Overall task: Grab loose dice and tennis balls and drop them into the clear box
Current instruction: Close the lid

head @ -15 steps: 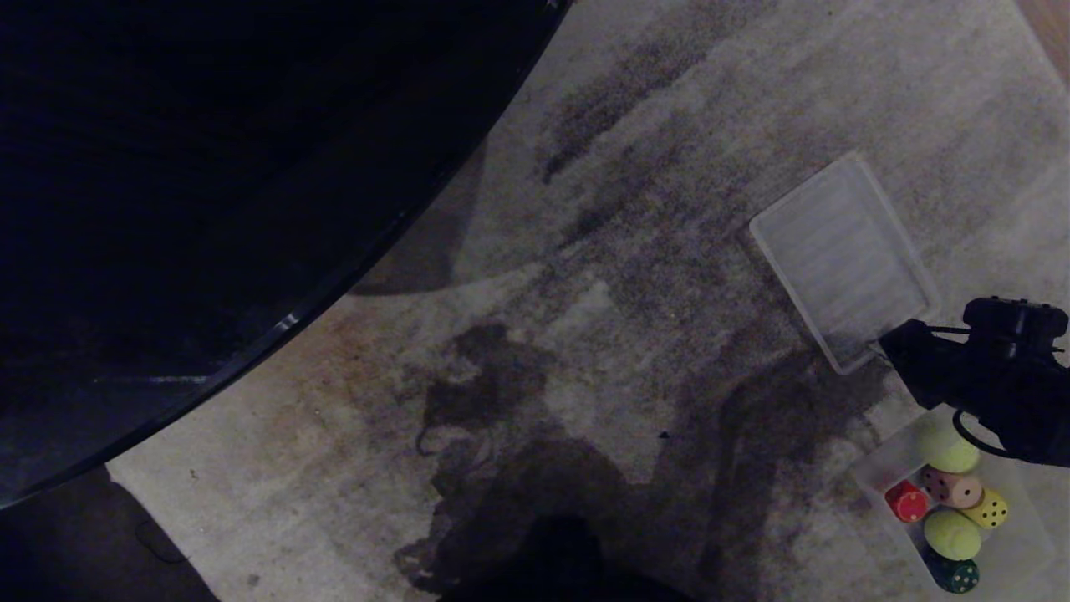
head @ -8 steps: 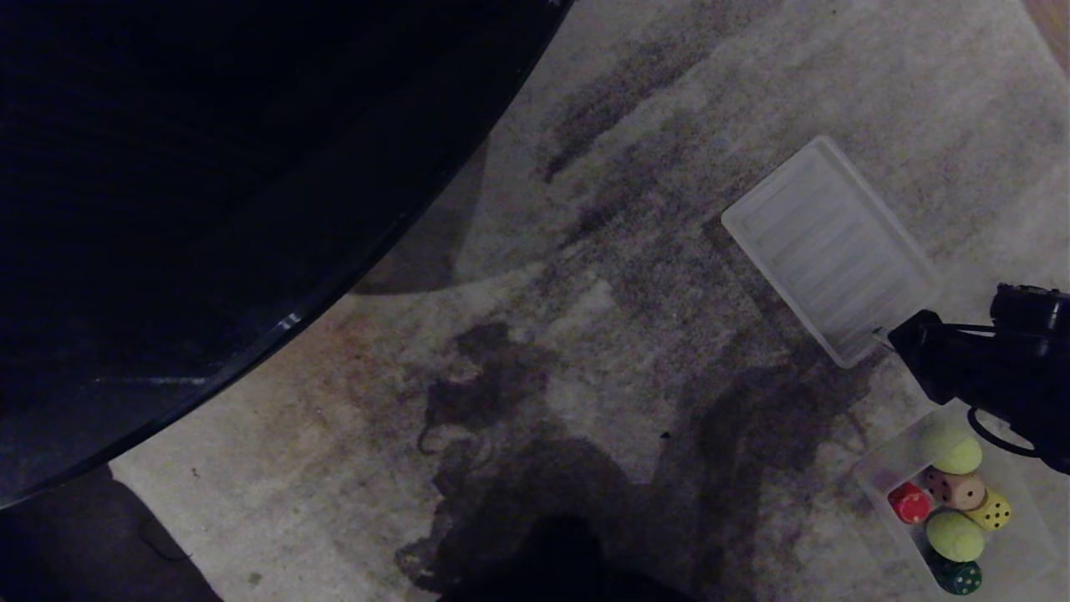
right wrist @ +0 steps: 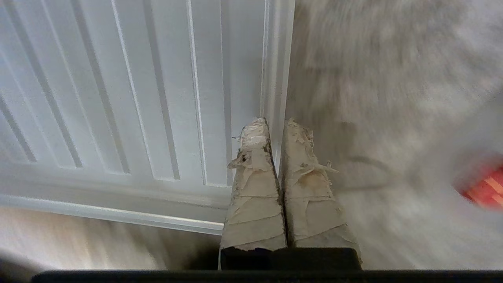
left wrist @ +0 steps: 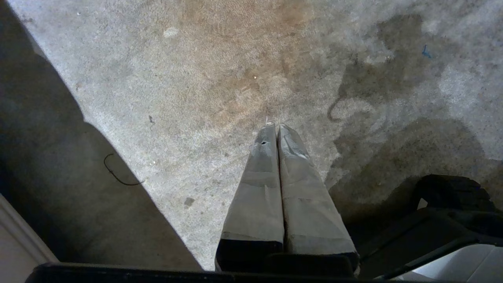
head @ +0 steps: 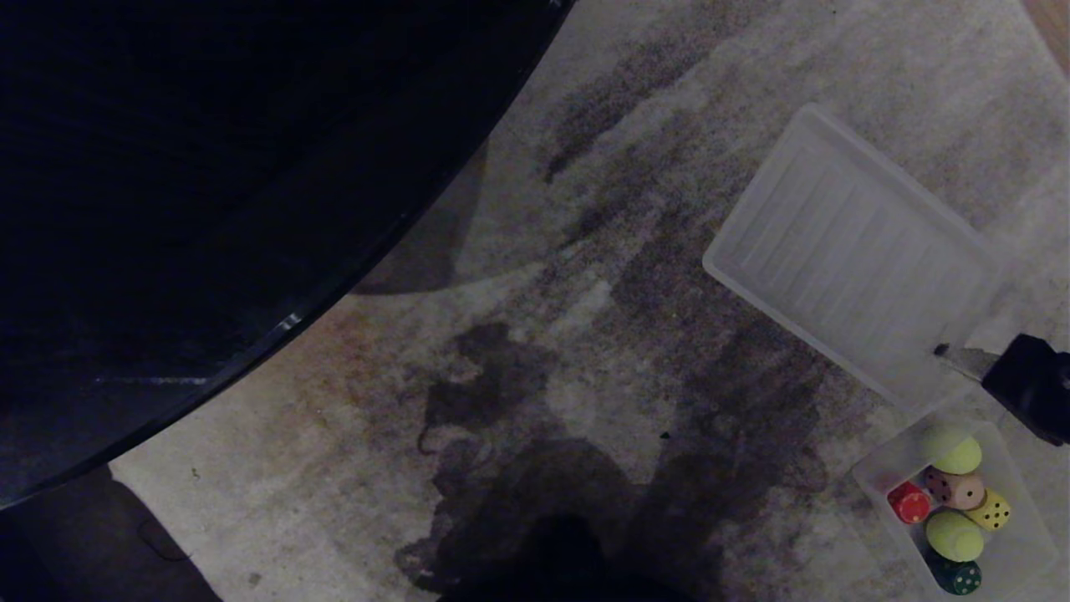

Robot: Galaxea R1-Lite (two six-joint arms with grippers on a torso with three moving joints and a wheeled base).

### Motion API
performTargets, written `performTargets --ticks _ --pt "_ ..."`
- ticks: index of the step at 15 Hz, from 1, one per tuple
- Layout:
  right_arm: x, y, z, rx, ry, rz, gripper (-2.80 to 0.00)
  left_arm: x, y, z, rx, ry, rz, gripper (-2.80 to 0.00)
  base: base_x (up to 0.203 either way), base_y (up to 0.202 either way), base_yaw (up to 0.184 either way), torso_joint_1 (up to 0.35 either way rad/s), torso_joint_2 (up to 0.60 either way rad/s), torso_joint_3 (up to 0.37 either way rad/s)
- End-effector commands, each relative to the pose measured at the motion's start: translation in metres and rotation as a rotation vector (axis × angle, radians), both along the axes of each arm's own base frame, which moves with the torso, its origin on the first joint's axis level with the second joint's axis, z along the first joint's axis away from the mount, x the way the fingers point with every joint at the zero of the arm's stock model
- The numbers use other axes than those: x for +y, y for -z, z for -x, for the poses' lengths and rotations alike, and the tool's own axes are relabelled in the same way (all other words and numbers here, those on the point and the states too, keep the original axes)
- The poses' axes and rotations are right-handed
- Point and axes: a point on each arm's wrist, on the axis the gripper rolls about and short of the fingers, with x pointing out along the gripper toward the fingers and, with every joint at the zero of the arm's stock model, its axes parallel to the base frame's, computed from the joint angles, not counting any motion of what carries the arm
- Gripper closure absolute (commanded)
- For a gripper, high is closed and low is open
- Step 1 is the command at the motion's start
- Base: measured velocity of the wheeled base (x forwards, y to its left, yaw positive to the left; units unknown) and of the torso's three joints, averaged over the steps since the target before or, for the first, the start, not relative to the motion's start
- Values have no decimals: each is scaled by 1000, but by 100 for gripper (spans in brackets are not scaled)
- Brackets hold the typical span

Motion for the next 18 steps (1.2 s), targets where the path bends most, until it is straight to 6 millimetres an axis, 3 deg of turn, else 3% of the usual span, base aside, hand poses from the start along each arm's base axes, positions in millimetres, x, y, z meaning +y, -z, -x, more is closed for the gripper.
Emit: performTargets --ticks 1,4,7,10,14,18 --pt "21 -15 79 -117 -32 120 0 0 0 0 2 -1 2 0 0 0 0 0 0 0" --pt "37 13 144 -89 -74 228 0 0 0 0 2 -1 2 0 0 0 0 0 0 0" --pt "44 50 180 -58 -93 340 0 0 0 0 1 -1 1 0 0 0 0 0 0 0" --pt "41 79 186 -18 -14 484 0 0 0 0 2 -1 0 0 0 0 0 0 0 0" --pt "40 79 184 -83 -14 478 0 0 0 0 2 -1 0 0 0 0 0 0 0 0" --pt "39 86 204 -195 -7 491 0 0 0 0 2 -1 0 0 0 0 0 0 0 0"
